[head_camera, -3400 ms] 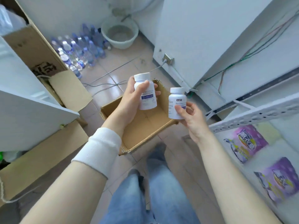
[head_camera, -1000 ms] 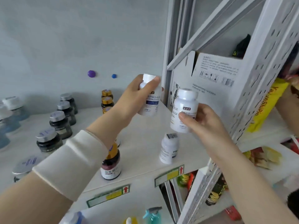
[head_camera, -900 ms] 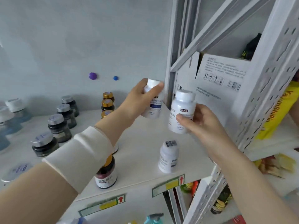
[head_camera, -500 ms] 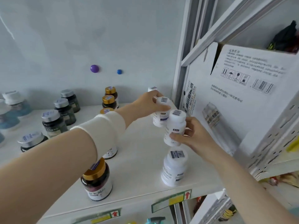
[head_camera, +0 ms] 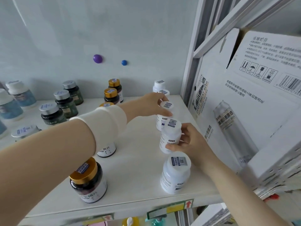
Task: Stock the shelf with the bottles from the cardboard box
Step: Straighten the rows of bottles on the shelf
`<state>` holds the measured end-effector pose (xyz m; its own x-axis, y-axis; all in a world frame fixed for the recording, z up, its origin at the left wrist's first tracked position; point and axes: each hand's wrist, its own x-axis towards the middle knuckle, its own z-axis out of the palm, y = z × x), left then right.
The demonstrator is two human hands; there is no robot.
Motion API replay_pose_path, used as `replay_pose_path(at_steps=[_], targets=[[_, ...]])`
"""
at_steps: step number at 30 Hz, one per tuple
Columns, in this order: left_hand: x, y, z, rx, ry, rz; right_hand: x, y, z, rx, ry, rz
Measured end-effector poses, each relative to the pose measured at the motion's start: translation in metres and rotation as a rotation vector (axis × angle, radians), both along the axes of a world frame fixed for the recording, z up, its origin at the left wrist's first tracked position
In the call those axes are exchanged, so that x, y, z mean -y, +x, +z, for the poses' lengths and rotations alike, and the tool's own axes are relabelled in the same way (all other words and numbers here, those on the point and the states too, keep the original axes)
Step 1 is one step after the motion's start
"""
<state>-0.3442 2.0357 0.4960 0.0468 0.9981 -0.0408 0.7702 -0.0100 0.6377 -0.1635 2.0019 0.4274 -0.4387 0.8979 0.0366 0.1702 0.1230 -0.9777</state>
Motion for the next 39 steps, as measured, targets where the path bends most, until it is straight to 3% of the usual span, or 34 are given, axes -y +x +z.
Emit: replay_pose_path(at_steps=[14,22,29,33,39], targets=[[0.008,0.006,0.005,0.009,-0.029,0.000,-0.003,0.004,-0.008,-0.010,0.036,0.042],[0.014,0.010,0.005,-0.075,-0.013,0.031,-0.004,0.002,-0.010,-0.027,0.021,0.053],[0.028,0.012,0.026,-0.097,0.094,0.059,0.008,0.018,0.028,0.032,0.118,0.050],[0.048,0.000,0.061,-0.307,0.168,0.078,0.012,0.024,0.072,0.042,0.232,-0.005],[0.082,-0.026,0.090,-0.777,0.116,0.133,0.003,-0.012,0.107,0.472,0.634,0.054]])
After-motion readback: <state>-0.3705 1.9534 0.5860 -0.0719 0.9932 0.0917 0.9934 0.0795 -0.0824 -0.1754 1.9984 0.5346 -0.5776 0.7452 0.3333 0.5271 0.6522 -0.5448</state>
